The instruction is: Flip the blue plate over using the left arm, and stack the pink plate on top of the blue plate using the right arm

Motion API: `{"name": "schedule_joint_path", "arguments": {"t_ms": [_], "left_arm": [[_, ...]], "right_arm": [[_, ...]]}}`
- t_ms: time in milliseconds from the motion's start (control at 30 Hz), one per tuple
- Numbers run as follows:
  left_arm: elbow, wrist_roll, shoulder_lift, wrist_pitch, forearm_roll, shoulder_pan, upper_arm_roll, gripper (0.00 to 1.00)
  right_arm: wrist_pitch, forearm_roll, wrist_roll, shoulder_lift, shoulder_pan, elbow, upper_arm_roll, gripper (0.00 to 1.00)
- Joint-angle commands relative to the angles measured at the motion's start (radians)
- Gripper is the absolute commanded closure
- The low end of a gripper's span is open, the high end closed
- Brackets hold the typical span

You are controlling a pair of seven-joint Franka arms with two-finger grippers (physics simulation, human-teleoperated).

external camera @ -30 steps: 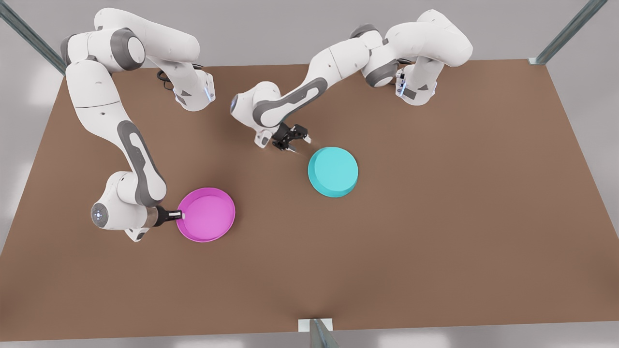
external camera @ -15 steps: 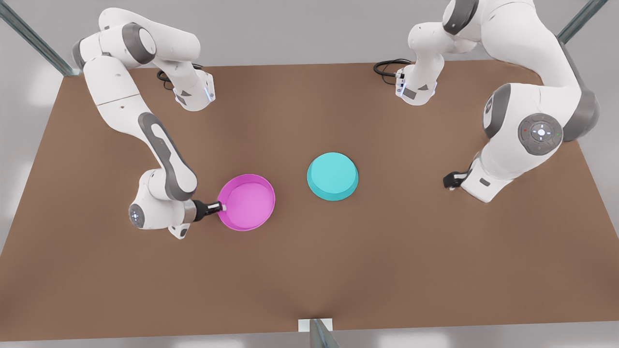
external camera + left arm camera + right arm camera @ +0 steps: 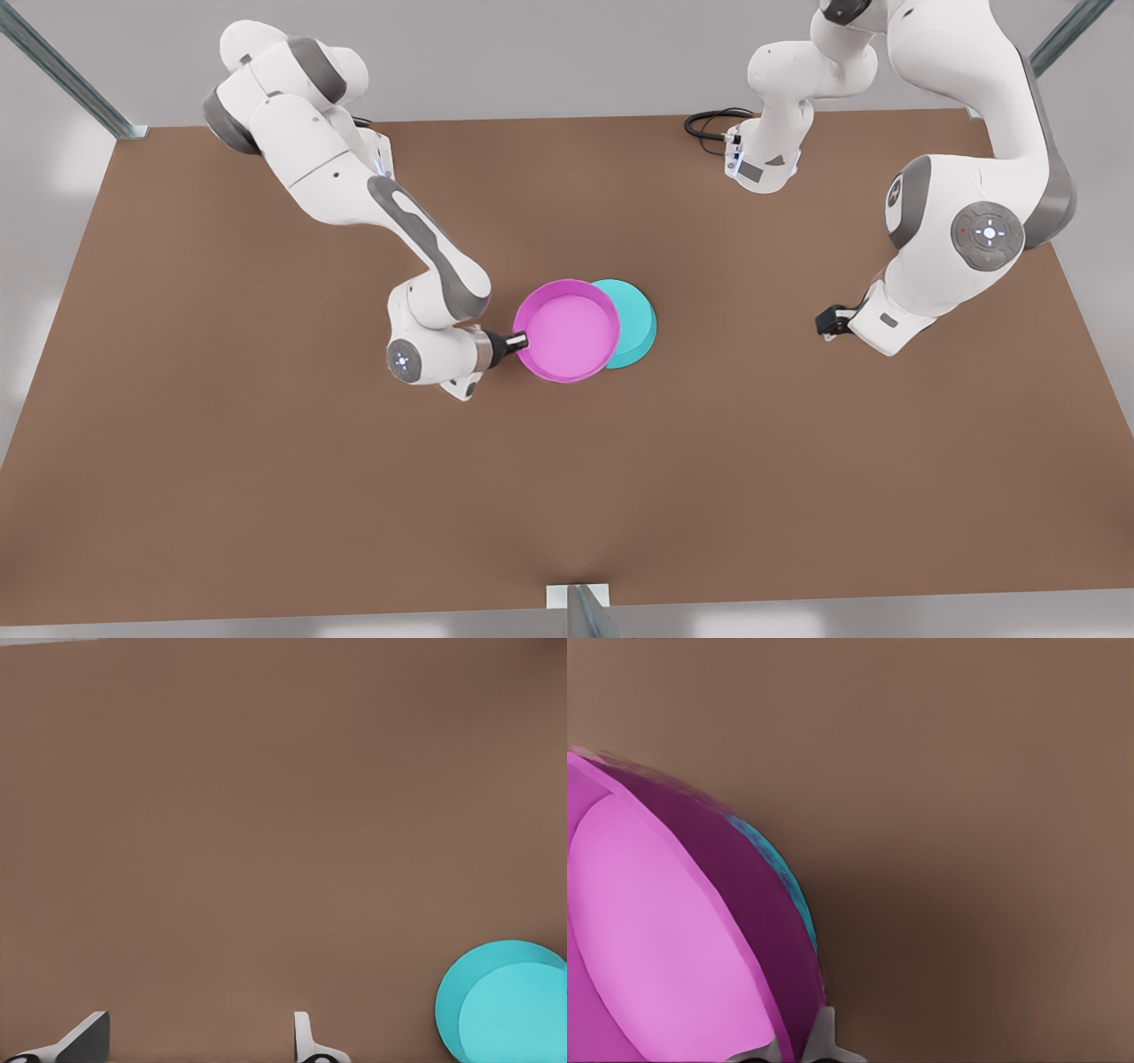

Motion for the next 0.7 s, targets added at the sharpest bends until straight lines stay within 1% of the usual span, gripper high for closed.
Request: {"name": "schedule_joint_path", "arguments": {"t_ms": [0,100,200,300,533,567,600,633,667], "left_arm": [[0.000,0.000,0.000,0.000,0.000,0.000,0.000,0.00],[0.000,0.000,0.000,0.000,0.000,0.000,0.000,0.00],[0.000,0.000,0.002,0.000,0.000,0.001,0.000,0.00],[0.000,0.000,0.005,0.000,0.000,0.002,0.000,0.00],[0.000,0.001,0.006,0.000,0.000,0.000,0.000,0.00],[0.000,0.001,0.008,0.000,0.000,0.000,0.000,0.00],[0.000,0.001,0.006,0.000,0.000,0.000,0.000,0.00],[0.000,0.001,0.006,0.000,0.000,0.000,0.000,0.00],[0.000,0.001,0.006,0.000,0.000,0.000,0.000,0.00]], "right_arm": [[0.000,-0.008,0.019,0.003,0.008,0.002,0.000,0.79],[0.066,0.007,0.035,0.003,0.051,0.000,0.000,0.79],[0.153,0.004,0.044,-0.002,0.087,-0.037,0.002,0.79],[0.184,0.007,0.084,-0.002,0.140,-0.032,0.002,0.79],[0.228,0.007,0.107,0.001,0.175,-0.052,0.002,0.79],[0.230,0.007,0.110,0.001,0.186,-0.051,0.002,0.74],[0.230,0.007,0.131,0.001,0.186,-0.049,0.002,0.26],[0.230,0.007,0.133,0.001,0.188,-0.049,0.002,0.00],[0.230,0.006,0.133,0.001,0.188,-0.049,0.002,0.00]]}}
